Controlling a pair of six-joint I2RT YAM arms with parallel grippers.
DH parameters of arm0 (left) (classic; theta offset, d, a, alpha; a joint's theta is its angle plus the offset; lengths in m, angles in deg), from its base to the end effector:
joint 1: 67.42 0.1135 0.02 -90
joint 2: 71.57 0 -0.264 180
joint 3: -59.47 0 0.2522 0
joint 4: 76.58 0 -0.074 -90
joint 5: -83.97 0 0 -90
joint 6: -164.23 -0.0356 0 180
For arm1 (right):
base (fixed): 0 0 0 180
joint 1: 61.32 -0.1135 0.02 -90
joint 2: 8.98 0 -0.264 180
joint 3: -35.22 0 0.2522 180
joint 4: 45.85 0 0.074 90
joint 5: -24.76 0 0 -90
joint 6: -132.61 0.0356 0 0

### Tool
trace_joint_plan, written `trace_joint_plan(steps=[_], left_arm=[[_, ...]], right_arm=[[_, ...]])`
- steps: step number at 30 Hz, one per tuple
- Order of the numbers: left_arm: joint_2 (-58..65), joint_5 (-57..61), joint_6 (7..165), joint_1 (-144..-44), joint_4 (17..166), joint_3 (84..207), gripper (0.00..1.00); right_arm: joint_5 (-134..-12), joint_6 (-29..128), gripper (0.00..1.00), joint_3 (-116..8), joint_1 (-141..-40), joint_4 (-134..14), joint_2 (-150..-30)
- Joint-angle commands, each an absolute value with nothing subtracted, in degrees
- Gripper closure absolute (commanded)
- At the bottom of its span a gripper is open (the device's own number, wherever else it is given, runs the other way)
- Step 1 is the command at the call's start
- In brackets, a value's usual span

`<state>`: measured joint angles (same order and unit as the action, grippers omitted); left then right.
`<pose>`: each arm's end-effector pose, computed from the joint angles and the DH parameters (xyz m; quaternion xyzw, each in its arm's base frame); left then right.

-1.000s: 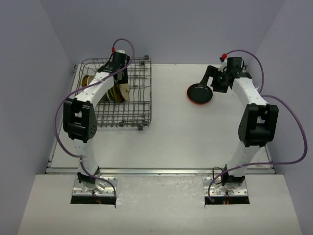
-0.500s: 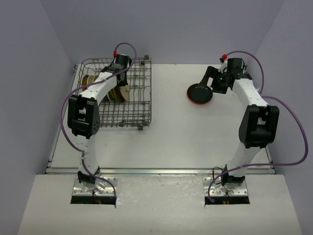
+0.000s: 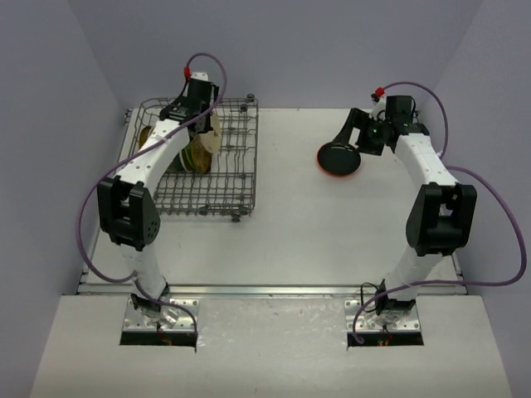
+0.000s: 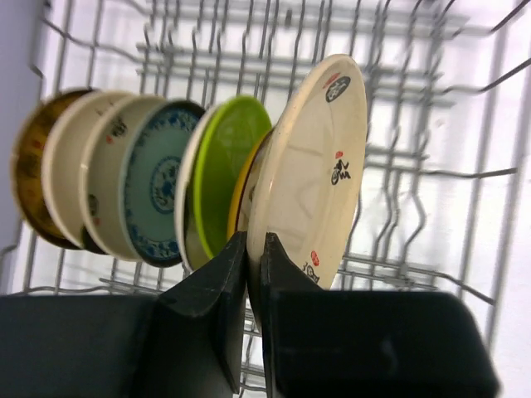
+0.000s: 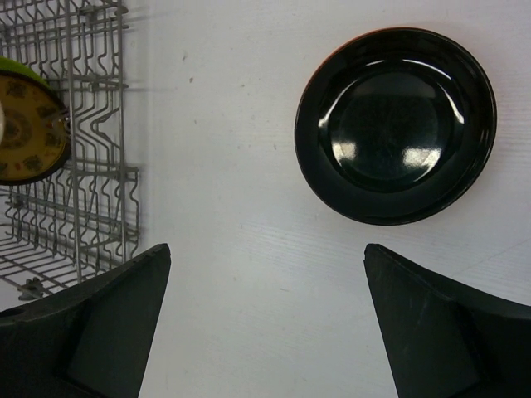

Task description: Unload the plates from the dish rack

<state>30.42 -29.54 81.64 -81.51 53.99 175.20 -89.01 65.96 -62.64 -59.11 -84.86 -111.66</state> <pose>0.3977 -0.0852 0.3694 -0.0421 0.8751 0.0947 0.4728 0.4064 -0.0013 0.2761 0.1204 0.8958 0.2566 0.3424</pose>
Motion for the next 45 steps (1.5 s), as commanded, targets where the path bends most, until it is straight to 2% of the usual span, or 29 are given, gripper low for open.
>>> trace_joint_plan(steps=[1, 3, 5, 10, 16, 24, 27, 28, 32, 33, 34, 35, 36, 37, 38, 41, 42, 45], left_arm=[[22.0, -17.3, 82.8, -82.1, 60.9, 170.4, 1.0], [20.1, -10.2, 82.9, -82.0, 62.7, 167.0, 1.0], [18.5, 2.6, 83.7, -82.0, 65.4, 162.9, 1.0], [19.5, 23.7, 86.2, -82.0, 67.4, 161.4, 1.0], [21.5, 34.5, 87.8, -82.1, 68.1, 162.3, 1.0], [21.9, 39.8, 87.7, -82.2, 68.7, 160.2, 1.0], [22.1, 41.6, 87.8, -82.2, 69.0, 159.9, 1.0], [22.2, 41.7, 87.8, -82.2, 69.0, 159.9, 1.0], [22.8, 41.4, 88.1, -82.2, 69.0, 160.2, 0.99], [22.8, 41.0, 88.2, -82.2, 69.0, 160.2, 0.96], [22.8, 40.5, 88.2, -82.2, 69.0, 160.2, 0.89], [22.8, 38.9, 88.1, -82.1, 68.8, 160.3, 0.54], [22.8, 38.0, 88.1, -82.1, 68.6, 160.4, 0.26], [22.4, 36.0, 88.0, -82.1, 68.1, 160.6, 0.11], [21.8, 31.3, 87.8, -82.0, 67.5, 160.8, 0.02], [20.5, 17.9, 86.9, -81.6, 65.8, 161.6, 0.0], [20.0, 17.7, 86.8, -81.6, 65.6, 161.6, 0.0], [19.0, 1.5, 87.2, -81.3, 65.0, 161.5, 0.0]], right_arm=[[-99.0, 67.6, 0.02, -61.8, -59.9, -78.8, -108.1], [-102.1, 68.6, 0.03, -61.3, -60.1, -76.1, -107.7], [-110.2, 71.7, 0.06, -58.1, -60.7, -68.9, -105.8], [-118.0, 74.4, 0.14, -54.2, -64.6, -60.1, -102.1], [-115.7, 69.2, 0.23, -56.2, -70.7, -63.0, -102.1], [-112.6, 65.7, 0.3, -58.7, -74.6, -66.3, -104.8], [-112.3, 65.4, 0.36, -59.0, -74.9, -66.6, -105.9], [-112.0, 65.2, 0.39, -59.0, -74.9, -66.6, -105.9], [-112.4, 65.2, 0.76, -58.3, -75.1, -65.9, -105.3], [-112.3, 65.1, 0.92, -58.2, -75.1, -66.3, -105.1], [-111.8, 65.1, 1.0, -58.0, -75.1, -66.5, -105.1], [-111.3, 65.2, 1.0, -57.4, -74.8, -66.6, -104.7], [-111.0, 65.5, 1.0, -57.0, -74.6, -66.8, -104.5], [-111.2, 66.1, 1.0, -56.9, -73.8, -66.8, -104.6], [-111.5, 67.0, 1.0, -56.5, -72.4, -66.9, -104.7], [-111.5, 70.6, 1.0, -56.4, -68.3, -67.7, -106.5], [-111.4, 71.2, 1.0, -56.4, -66.7, -67.7, -106.6], [-104.4, 71.1, 1.0, -60.4, -61.4, -74.4, -112.1]])
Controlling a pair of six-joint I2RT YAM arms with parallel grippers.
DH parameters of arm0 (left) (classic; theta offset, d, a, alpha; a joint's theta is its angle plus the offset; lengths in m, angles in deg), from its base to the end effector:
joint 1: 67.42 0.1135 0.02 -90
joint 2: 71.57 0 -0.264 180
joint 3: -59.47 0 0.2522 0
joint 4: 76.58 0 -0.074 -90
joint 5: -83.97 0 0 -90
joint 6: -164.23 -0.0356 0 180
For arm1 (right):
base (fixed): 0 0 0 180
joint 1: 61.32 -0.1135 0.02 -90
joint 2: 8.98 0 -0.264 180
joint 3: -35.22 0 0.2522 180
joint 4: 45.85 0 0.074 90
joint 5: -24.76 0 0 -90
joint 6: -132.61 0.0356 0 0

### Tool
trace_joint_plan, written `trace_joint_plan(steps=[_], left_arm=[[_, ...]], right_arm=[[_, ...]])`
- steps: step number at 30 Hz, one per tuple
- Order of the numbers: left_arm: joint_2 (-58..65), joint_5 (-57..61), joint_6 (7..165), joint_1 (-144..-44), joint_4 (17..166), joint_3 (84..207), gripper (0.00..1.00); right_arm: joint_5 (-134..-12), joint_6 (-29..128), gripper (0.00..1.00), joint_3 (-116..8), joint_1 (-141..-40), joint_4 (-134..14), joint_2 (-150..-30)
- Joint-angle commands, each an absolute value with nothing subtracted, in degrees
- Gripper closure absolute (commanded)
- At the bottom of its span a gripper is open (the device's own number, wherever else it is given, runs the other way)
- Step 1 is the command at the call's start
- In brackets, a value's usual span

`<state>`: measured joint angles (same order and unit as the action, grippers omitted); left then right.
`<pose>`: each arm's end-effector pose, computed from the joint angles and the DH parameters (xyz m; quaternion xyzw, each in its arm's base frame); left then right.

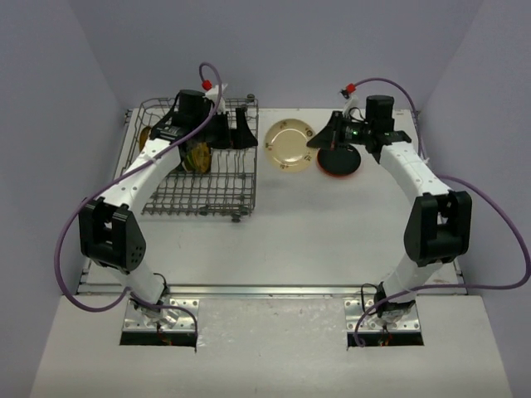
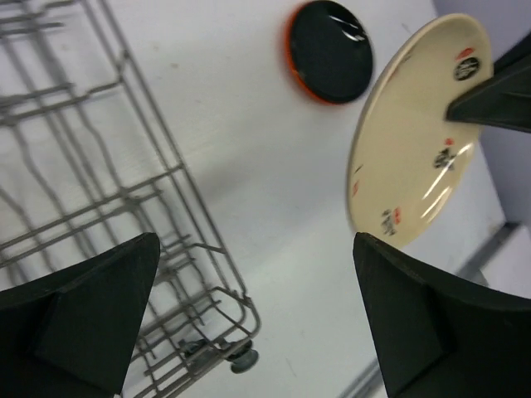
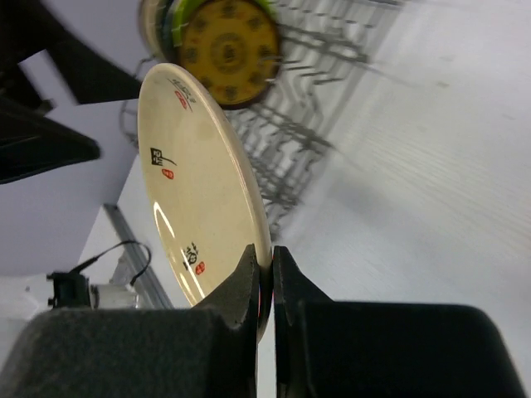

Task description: Unload the plates from the dish rack

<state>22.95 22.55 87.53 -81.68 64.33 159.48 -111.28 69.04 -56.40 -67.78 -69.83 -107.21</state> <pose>0.3636 -0.1100 0.3426 0.1238 0.8530 -0.3203 0.3929 0.3879 0.0697 0.2955 -0.0522 0.8209 0.4549 0.3413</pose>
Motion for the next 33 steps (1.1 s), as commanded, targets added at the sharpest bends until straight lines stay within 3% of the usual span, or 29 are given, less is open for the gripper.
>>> trace_joint_plan(steps=[1, 5, 14, 27, 28, 30, 31, 33], left_arm=[[19.0, -2.0, 88.7, -81.3, 64.7, 161.7, 0.0], [19.2, -9.6, 90.3, -81.3, 64.6, 161.7, 0.0], [21.7, -8.6, 88.3, -81.2, 63.6, 163.0, 0.0], [23.1, -9.3, 87.9, -81.4, 63.1, 163.6, 0.0], [23.2, -9.4, 87.9, -81.4, 63.1, 163.7, 0.0], [23.1, -10.0, 87.8, -81.4, 63.0, 163.6, 0.0], [23.1, -10.1, 87.8, -81.4, 63.0, 163.6, 0.0], [23.1, -10.9, 87.8, -81.4, 62.9, 163.6, 0.0]], right_arm=[[-103.2, 70.8, 1.0, -61.8, -58.9, -76.2, -113.9], [-101.4, 71.3, 1.0, -65.1, -55.6, -80.1, -119.2], [-99.3, 71.0, 1.0, -71.2, -51.6, -82.5, -128.4], [-97.6, 69.4, 0.99, -73.8, -49.7, -83.6, -132.5], [-96.9, 69.2, 0.95, -74.1, -49.7, -83.9, -132.9], [-95.6, 69.0, 0.76, -75.5, -49.7, -85.0, -133.5], [-95.2, 69.0, 0.72, -75.6, -49.6, -85.2, -133.7], [-94.5, 68.9, 0.3, -77.0, -49.7, -87.1, -134.1]])
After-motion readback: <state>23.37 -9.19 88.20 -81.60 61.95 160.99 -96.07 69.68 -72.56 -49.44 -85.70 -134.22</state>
